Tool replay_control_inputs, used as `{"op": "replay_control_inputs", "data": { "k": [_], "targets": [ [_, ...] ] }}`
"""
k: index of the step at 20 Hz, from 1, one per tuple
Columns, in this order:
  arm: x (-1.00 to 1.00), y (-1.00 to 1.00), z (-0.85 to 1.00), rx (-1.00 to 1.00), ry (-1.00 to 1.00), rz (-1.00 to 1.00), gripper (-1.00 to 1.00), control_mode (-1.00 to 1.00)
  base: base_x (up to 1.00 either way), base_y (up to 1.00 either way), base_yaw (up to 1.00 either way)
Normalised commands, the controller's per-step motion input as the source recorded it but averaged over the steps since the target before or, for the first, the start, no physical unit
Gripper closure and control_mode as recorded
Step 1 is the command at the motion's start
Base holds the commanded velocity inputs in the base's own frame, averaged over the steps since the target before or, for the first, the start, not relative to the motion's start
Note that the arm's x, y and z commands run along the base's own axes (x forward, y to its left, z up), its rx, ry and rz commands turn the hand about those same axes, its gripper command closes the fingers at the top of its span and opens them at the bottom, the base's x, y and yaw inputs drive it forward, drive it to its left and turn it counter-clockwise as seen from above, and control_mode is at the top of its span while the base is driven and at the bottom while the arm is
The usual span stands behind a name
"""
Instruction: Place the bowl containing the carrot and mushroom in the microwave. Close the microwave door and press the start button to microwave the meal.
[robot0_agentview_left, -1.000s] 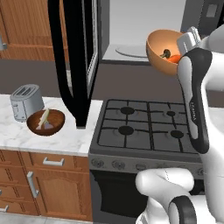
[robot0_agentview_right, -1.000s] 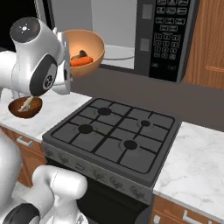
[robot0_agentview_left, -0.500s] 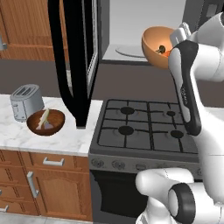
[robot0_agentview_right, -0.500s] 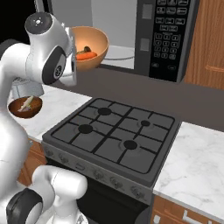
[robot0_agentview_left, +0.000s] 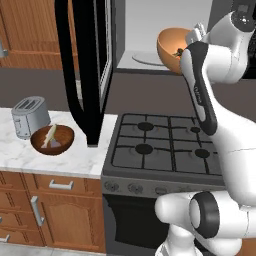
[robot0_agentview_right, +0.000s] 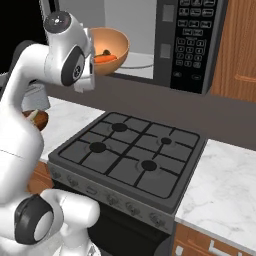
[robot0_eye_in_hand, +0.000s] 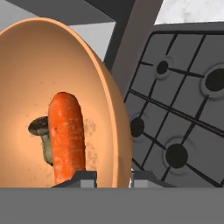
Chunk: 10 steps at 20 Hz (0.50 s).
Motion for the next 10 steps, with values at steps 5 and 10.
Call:
{"op": "replay_control_inputs", "data": {
  "k": [5, 10],
  "targets": [
    [0.56, -0.06, 0.0, -0.01, 0.0, -0.06, 1.0, -1.0, 0.0, 0.0, 0.0],
    [0.59, -0.01, 0.0, -0.01, 0.0, -0.06, 1.0, -1.0, 0.0, 0.0, 0.0]
  ]
}}
